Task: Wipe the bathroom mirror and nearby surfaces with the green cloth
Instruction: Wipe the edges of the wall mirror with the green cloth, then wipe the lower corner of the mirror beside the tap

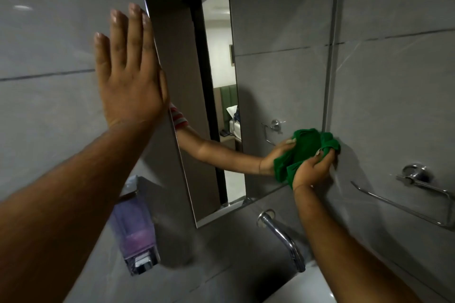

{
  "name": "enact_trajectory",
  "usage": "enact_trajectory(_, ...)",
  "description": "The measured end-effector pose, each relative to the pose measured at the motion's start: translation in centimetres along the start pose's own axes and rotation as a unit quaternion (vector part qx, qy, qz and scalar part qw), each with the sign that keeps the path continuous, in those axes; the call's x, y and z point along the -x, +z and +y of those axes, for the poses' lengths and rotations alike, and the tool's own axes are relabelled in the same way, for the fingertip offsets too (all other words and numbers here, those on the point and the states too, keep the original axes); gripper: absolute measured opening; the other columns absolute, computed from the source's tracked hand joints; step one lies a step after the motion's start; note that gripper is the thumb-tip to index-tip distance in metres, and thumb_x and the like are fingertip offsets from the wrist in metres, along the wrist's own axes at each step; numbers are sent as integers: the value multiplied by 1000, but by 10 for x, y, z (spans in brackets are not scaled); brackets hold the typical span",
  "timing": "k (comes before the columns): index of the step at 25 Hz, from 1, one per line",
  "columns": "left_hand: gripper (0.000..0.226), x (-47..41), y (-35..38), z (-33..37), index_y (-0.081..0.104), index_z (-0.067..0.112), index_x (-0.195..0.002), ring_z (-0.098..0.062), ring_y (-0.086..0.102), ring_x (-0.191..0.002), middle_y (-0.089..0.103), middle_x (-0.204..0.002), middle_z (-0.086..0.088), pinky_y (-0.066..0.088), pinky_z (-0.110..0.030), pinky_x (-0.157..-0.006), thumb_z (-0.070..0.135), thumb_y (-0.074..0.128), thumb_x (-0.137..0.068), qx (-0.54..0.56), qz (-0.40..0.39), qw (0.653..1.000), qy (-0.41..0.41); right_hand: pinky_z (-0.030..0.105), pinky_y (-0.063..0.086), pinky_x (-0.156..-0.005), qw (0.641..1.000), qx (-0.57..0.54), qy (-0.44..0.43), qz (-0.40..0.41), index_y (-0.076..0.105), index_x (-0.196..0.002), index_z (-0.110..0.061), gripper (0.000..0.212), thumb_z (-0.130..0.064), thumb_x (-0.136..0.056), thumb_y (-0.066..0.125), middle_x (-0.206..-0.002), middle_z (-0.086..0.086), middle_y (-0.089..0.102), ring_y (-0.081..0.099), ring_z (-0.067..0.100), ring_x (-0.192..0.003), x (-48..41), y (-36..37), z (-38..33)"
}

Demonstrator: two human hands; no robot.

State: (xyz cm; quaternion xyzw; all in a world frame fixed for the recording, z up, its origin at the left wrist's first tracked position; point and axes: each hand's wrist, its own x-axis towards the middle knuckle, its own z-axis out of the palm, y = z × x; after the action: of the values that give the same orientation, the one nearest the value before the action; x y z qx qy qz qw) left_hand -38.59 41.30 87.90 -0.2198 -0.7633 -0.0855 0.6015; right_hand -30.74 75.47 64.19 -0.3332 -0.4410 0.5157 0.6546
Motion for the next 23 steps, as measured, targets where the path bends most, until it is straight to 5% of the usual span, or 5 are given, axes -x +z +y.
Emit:
enact_trajectory(6,74,59,-59,-3,8,16,-179,-26,0,-173,1,-187,-7,9,-57,-138,30,37,-112,111,-101,989,-7,11,41,-115,963,-74,-174,-194,44,-154,3,55,-1,-100,47,-159,24,49,54,15,-145,141,-7,-137)
enact_trajectory(10,76,168,-107,-29,25,8,-176,-32,15,-171,17,-185,-12,13,-56,-138,24,39,-103,129,-91,986,-62,27,41,-125,905,-64,-305,-290,39,-161,-10,51,-16,-111,47,-169,8,41,41,14,-157,259,-28,-186)
enact_trajectory(18,69,483,-210,-89,52,5,-161,-36,41,-160,43,-174,-16,29,-54,-127,26,48,-95,180,-299,922,-167,3,40,-108,892,3,-105,-439,49,-148,-18,53,-6,-98,61,-147,-8,57,52,-14,-136,450,-181,-86)
enact_trajectory(20,67,573,-247,-100,58,-1,-156,-39,49,-154,51,-168,-19,30,-50,-126,25,47,-96,159,-438,853,-237,-2,34,-107,847,66,-14,-527,51,-148,-17,47,-10,-102,57,-147,-13,56,49,-22,-134,497,-229,-34)
enact_trajectory(23,67,684,-286,-113,63,-3,-152,-41,59,-147,61,-159,-19,10,-29,-132,29,43,-97,153,-566,744,-320,-4,38,-102,802,184,79,-563,56,-148,-13,40,-13,-108,54,-143,2,67,63,7,-130,535,-287,44)
